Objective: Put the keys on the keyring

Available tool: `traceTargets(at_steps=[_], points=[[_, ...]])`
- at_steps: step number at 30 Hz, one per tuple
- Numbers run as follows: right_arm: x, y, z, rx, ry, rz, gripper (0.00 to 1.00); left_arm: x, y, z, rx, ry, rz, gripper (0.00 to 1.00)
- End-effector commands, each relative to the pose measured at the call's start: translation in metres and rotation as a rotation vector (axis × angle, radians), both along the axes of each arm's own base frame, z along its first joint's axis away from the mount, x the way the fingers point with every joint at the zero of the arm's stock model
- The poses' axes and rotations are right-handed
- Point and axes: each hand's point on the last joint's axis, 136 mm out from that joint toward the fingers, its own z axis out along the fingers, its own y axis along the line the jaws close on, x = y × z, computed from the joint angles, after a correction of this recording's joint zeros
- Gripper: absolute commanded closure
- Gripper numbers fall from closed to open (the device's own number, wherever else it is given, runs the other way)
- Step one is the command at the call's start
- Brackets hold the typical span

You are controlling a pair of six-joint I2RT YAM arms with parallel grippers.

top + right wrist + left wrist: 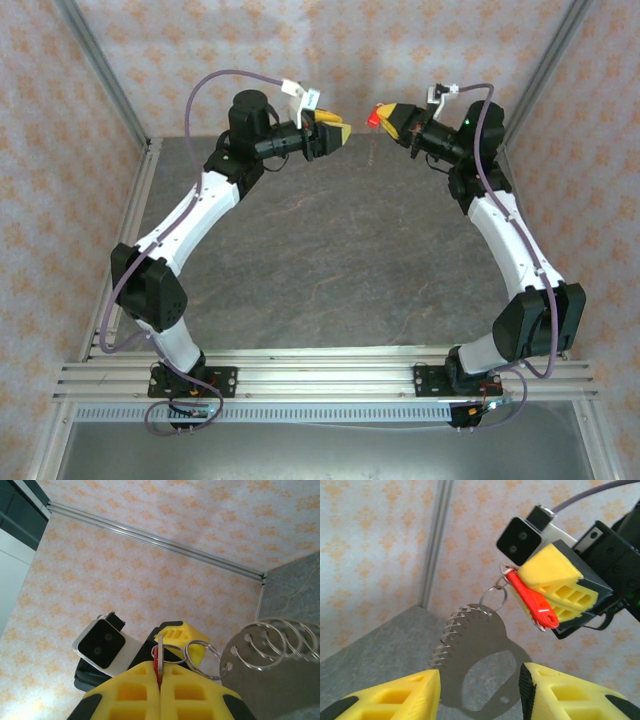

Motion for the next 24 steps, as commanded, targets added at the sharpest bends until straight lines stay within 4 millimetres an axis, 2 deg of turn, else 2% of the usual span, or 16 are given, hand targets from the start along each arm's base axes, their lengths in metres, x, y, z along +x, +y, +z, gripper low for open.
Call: traceTargets(at_steps=[1, 11, 24], points=[[-0.014, -0.001, 0.034, 0.022, -0.089, 0.028, 1.00, -0.008, -0.009, 0.012, -0.026, -0.013, -0.101, 0.56], [-0.026, -0.002, 0.047, 0.033, -0.105, 0.039, 1.00, -0.010, -0.021, 0.020, -0.054, -0.016, -0.201, 0.60], [-0.030, 0.004, 0.055, 0.050, -0.096, 0.062, 1.00, -0.021, -0.040, 0.033, -0.033, -0.053, -0.286, 0.61]])
